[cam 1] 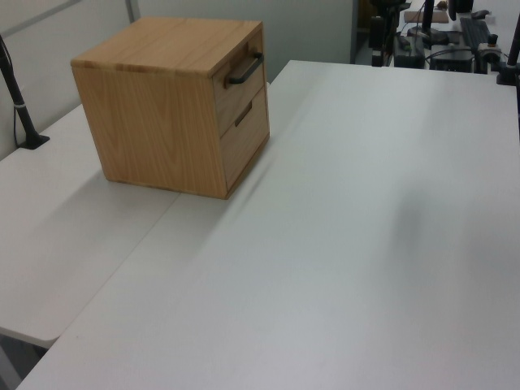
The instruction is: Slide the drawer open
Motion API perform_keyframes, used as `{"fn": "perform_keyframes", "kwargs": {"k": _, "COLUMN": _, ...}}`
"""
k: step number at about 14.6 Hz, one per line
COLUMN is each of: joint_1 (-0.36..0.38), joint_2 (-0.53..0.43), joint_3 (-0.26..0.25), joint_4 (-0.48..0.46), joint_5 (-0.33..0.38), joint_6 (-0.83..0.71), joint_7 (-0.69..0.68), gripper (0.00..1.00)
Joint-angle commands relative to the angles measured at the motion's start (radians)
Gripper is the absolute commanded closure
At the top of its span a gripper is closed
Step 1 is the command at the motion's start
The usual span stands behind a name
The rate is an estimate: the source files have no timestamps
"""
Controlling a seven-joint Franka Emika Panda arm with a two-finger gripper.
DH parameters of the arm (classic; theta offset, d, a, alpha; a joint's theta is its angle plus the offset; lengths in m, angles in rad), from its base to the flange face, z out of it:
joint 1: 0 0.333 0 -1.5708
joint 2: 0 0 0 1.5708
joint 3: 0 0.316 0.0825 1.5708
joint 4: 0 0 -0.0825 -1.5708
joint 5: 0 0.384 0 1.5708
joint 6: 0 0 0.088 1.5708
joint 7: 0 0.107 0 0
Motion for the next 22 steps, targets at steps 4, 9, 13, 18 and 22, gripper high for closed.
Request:
{"fn": "perform_keyframes", "kwargs": {"k": 4, "joint_1": 0.021, "joint_2": 0.000, "joint_3": -0.008, "joint_4": -0.007, "joint_5": -0.007, "joint_6": -0.022, "joint_7": 0.009, "gripper": 0.00}}
{"fn": "perform_keyframes", "kwargs": {"k": 9, "joint_1": 0.018, "joint_2": -0.001, "joint_3": -0.010, "joint_4": -0.002, "joint_5": -0.007, "joint_6": -0.048, "joint_7": 0.021, "gripper": 0.00}}
{"fn": "perform_keyframes", "kwargs": {"k": 13, "joint_1": 0.012, "joint_2": -0.001, "joint_3": -0.016, "joint_4": 0.010, "joint_5": -0.005, "joint_6": -0.058, "joint_7": 0.028, "gripper": 0.00}}
{"fn": "perform_keyframes", "kwargs": {"k": 18, "joint_1": 0.007, "joint_2": 0.020, "joint_3": -0.021, "joint_4": 0.011, "joint_5": 0.000, "joint_6": -0.022, "joint_7": 0.330, "gripper": 0.00}}
{"fn": "perform_keyframes", "kwargs": {"k": 22, "joint_1": 0.003, "joint_2": 0.040, "joint_3": -0.022, "joint_4": 0.040, "joint_5": 0.030, "joint_6": 0.113, "joint_7": 0.684, "gripper": 0.00}}
